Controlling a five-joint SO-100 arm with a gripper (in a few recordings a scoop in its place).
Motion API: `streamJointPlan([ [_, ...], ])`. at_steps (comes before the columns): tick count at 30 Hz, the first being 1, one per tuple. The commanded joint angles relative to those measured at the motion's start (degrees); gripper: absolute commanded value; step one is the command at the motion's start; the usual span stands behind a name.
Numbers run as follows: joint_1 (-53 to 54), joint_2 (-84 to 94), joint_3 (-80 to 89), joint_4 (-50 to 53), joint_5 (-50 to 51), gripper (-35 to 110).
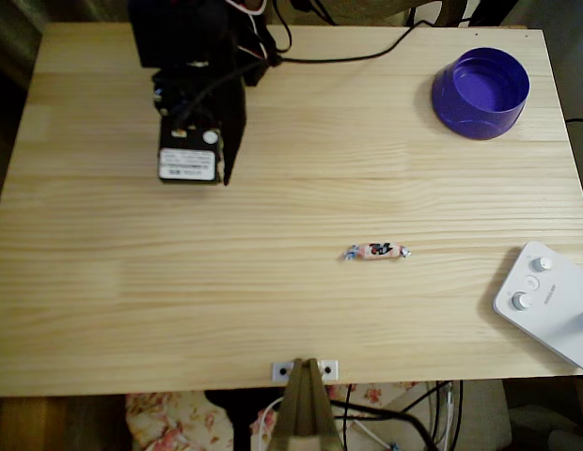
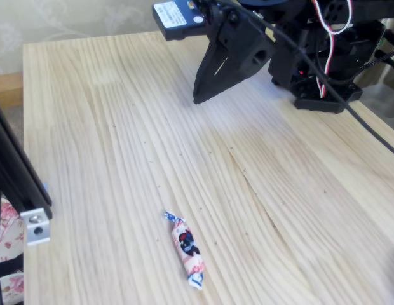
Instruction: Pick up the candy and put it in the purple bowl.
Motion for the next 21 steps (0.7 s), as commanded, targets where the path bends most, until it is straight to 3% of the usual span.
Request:
streamJointPlan([
  [1,2.46,0.79,-2.20,0.35,2.46,-1],
  [14,0.00,0.79,-2.20,0.53,0.26,-1],
  [21,2.11,0.79,-2.90,-0.88,-6.77,-1],
])
